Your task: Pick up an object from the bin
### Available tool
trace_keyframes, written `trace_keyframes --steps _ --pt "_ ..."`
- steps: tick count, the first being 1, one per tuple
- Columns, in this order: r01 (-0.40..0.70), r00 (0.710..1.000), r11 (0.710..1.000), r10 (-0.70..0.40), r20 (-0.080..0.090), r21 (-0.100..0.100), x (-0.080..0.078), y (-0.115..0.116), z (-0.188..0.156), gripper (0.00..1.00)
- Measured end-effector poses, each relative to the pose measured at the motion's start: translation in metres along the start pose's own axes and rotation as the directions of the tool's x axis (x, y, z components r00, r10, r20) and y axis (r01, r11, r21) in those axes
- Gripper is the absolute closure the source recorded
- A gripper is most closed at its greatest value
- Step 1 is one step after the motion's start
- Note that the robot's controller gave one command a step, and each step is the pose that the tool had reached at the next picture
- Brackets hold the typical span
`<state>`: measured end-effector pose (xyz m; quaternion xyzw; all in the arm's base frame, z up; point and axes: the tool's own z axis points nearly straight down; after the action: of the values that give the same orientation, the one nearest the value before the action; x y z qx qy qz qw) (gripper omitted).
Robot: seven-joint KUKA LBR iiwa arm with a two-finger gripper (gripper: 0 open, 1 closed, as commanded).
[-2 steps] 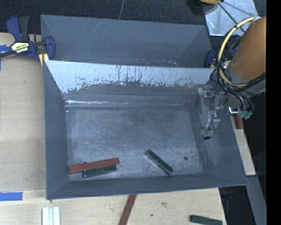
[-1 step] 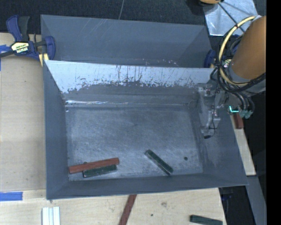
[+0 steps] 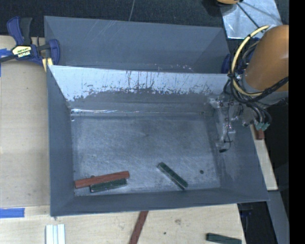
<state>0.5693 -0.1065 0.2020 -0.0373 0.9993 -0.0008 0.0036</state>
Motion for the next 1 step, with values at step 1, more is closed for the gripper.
trace_keyframes --steps 1 --pt "0.023 1.000 1.000 -0.023 -0.002 -0.001 0.0462 0.0614 0.0424 0.00"
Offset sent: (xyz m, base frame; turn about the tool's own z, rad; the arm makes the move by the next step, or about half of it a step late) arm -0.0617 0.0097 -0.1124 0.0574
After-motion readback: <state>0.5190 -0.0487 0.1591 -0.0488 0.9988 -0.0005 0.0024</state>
